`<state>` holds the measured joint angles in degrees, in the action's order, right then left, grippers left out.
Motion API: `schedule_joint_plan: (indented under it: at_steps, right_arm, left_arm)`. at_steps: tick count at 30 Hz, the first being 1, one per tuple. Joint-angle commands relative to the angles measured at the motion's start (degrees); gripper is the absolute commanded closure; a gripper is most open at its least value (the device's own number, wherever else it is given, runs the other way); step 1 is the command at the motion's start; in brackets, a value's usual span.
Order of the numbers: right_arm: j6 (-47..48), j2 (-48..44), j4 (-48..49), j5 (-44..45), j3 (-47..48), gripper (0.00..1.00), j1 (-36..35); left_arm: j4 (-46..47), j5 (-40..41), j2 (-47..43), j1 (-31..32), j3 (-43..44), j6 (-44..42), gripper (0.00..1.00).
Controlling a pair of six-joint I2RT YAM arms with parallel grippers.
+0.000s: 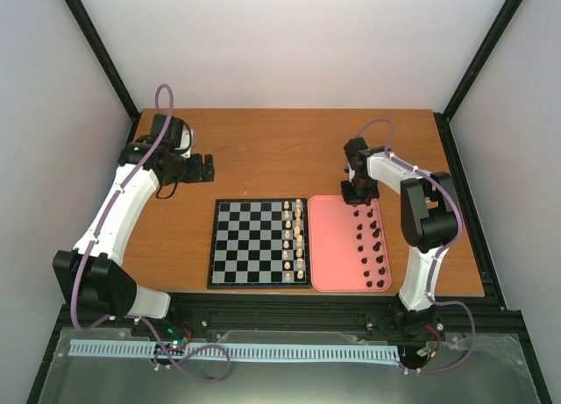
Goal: Set up the chess pieces on the board
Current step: Pick up the chess piece from the storage box.
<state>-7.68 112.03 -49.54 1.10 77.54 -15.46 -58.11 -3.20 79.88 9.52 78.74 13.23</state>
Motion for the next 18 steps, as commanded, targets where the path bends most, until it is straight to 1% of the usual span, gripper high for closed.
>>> schedule_joint_plan:
  at_steps: [1, 3, 10, 15, 18]
  right_arm:
    - [0.2, -0.2, -0.2, 1.2, 1.2, 0.94, 0.4]
    - [0.1, -0.9, -0.2, 1.1, 1.1, 0.97, 0.3]
    - [-0.3, -5.9, -3.4, -0.2, 3.1, 0.97, -0.5]
    - [-1.1, -8.5, -8.1, -0.3, 7.3, 0.97, -5.2]
    - [-2.2, -8.6, -10.4, -0.7, 11.4, 0.97, -9.6]
  left_arm:
    - [-0.3, 0.2, -0.1, 0.3, 0.7, -0.8, 0.00]
    - [-0.4, 0.1, -0.1, 0.2, 0.9, -0.9, 0.00]
    - [-0.3, -0.5, -0.4, 0.2, 0.8, -0.8, 0.00]
    - [-0.3, -0.5, -0.9, 0.2, 0.0, -0.6, 0.00]
    - [-0.8, 0.6, -0.9, 0.2, -0.6, 0.2, 0.00]
